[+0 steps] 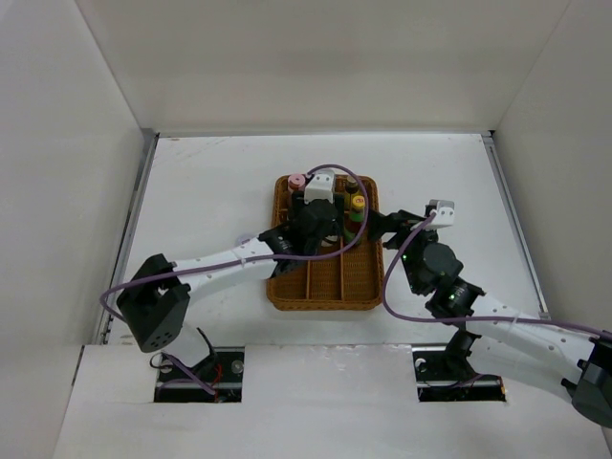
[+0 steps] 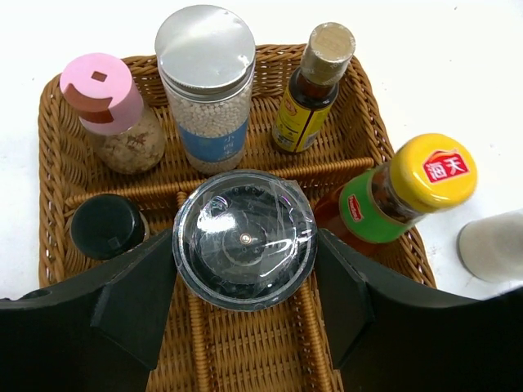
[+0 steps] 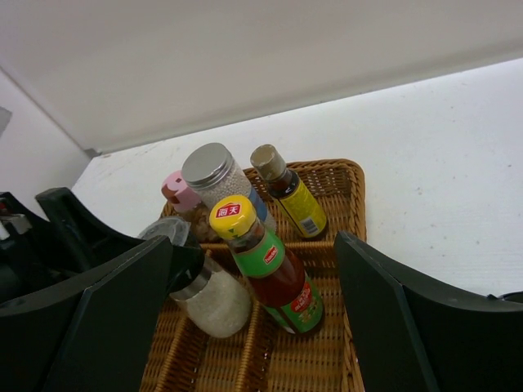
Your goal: Organize the condiment bottles
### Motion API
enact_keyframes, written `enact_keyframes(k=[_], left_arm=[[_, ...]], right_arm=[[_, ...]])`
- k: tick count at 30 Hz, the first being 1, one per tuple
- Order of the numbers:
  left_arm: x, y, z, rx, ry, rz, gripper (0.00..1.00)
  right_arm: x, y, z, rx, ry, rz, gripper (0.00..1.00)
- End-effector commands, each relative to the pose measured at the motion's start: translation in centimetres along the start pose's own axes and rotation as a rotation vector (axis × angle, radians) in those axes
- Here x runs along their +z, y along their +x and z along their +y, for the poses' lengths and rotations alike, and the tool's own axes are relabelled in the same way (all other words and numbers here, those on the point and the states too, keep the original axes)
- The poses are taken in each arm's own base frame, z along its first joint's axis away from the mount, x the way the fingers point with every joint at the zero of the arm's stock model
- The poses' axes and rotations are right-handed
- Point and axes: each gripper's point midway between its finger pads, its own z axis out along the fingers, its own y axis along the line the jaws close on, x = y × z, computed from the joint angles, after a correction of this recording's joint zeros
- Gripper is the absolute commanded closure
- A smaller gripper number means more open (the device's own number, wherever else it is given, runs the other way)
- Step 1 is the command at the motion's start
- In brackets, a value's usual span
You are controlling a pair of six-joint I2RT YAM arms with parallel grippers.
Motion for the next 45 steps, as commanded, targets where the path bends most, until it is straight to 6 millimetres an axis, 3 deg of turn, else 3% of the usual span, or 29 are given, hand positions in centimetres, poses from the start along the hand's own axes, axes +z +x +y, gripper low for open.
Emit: enact_keyframes(k=[1, 15, 21, 26, 32, 35, 37, 40, 45], left_arm=[[0.5, -3.4, -0.8, -0.085, 0.034, -0.115, 0.62], [2.9, 0.4, 0.4, -0.040, -0.047, -0.076, 0.49], [1.3, -1.5, 0.4, -0.072, -0.035, -0.129, 0.24], [-0.9, -3.6, -0.1, -0.100, -0.001, -0.173, 0.16], [-4.9, -6.6, 0.2, -0.137, 0.045, -0.237, 0.15], [-7.5, -7.9, 2.4, -0.160, 0.022, -0.268, 0.19], [-9.0, -7.7, 5.0, -0.149, -0.030, -0.258, 0.20], [-10.6, -5.4, 9.9, -0.113, -0.149, -0.186, 0.17], [-11.1, 1.0, 16.5, -0.106, -0.324, 0.047, 0.15]], right_arm=[[0.1, -1.5, 0.3, 0.052, -0.008, -0.053, 0.13], [0.2, -1.5, 0.3, 0.045, -0.010, -0.053, 0.13], [0.3, -1.5, 0.4, 0.043, -0.012, -0.051, 0.13], [0.3, -1.6, 0.4, 0.043, -0.013, -0.052, 0.13], [0.1, -1.9, 0.4, 0.046, -0.012, -0.059, 0.13], [0.1, -1.8, 0.4, 0.049, -0.015, -0.057, 0.13], [0.1, -2.0, 0.3, 0.049, -0.010, -0.064, 0.13], [0.1, -1.8, 0.4, 0.056, -0.015, -0.060, 0.13], [0.4, -1.3, 0.6, 0.045, -0.013, -0.047, 0.13]])
